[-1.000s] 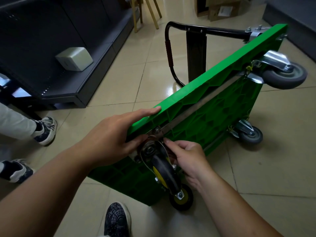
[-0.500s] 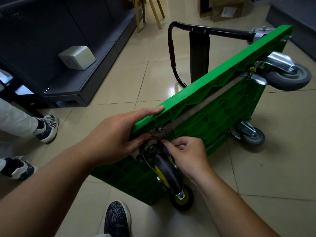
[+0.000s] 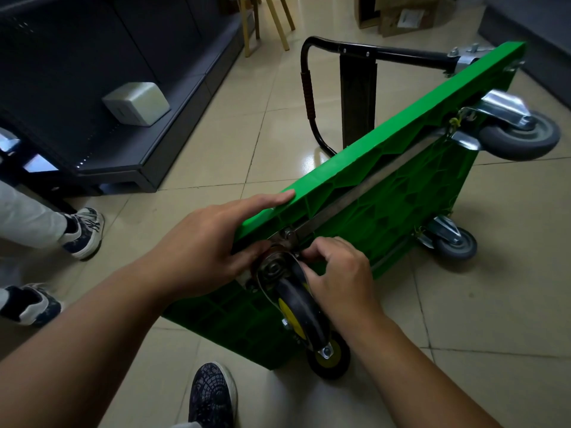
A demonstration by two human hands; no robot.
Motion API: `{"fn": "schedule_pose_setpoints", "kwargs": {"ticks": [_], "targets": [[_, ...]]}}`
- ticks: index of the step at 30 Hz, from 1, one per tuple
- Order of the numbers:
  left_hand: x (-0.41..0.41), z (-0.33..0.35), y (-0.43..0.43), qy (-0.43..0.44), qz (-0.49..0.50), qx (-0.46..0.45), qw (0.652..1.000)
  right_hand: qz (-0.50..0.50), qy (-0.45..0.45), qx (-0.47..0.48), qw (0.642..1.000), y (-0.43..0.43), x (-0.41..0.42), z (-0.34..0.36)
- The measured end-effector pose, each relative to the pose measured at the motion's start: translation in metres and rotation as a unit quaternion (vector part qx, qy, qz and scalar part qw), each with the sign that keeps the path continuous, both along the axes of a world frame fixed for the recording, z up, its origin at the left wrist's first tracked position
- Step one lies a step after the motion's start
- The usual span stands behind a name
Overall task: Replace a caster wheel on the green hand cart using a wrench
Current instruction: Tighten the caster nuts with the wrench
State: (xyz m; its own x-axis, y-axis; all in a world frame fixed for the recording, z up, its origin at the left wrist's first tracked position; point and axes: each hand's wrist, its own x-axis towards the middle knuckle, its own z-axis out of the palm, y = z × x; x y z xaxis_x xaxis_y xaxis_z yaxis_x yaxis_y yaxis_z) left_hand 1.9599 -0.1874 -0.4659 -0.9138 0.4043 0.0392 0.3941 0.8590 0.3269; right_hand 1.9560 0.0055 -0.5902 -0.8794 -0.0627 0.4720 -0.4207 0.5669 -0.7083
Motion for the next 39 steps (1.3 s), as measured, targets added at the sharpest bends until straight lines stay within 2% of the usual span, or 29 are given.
{"fn": "schedule_pose_setpoints", "kwargs": {"ticks": [2, 6, 9, 12, 15, 20, 29, 33, 35, 37, 39], "targets": [[0.0, 0.0, 0.0, -0.003, -0.001, 0.003, 1.0, 0.007, 0.0, -0.014, 1.0, 0.002, 0.0, -0.003], [-0.001, 0.0, 0.0, -0.006, -0.002, 0.001, 1.0, 0.005, -0.143, -0.071, 0.987, 0.002, 0.001, -0.003], [-0.001, 0.001, 0.0, -0.005, 0.002, -0.002, 1.0, 0.022, -0.266, -0.205, 0.942, 0.0, -0.003, -0.003], [-0.001, 0.0, 0.0, -0.005, 0.0, 0.0, 1.0, 0.032, -0.327, -0.295, 0.897, 0.002, -0.004, -0.005], [-0.001, 0.0, 0.0, -0.005, -0.002, 0.001, 1.0, 0.05, -0.351, -0.323, 0.877, 0.0, -0.001, -0.008], [0.0, 0.0, 0.001, -0.007, 0.0, 0.003, 1.0, 0.049, -0.355, -0.315, 0.879, -0.002, 0.0, -0.011], [-0.001, 0.0, 0.0, -0.012, -0.003, 0.005, 1.0, 0.065, -0.387, -0.343, 0.853, -0.004, 0.001, -0.01], [-0.002, -0.001, 0.0, -0.014, -0.001, 0.006, 1.0, 0.061, -0.376, -0.345, 0.858, -0.003, -0.001, -0.012], [-0.002, 0.0, -0.001, -0.018, 0.001, 0.007, 1.0, 0.036, -0.325, -0.337, 0.883, 0.0, -0.002, -0.014], [-0.002, 0.0, -0.001, -0.02, 0.001, 0.01, 1.0, 0.02, -0.205, -0.277, 0.939, 0.007, -0.004, -0.016], [-0.002, 0.001, 0.0, -0.024, -0.003, 0.014, 1.0, 0.061, -0.048, -0.157, 0.985, 0.018, -0.007, -0.018]]}}
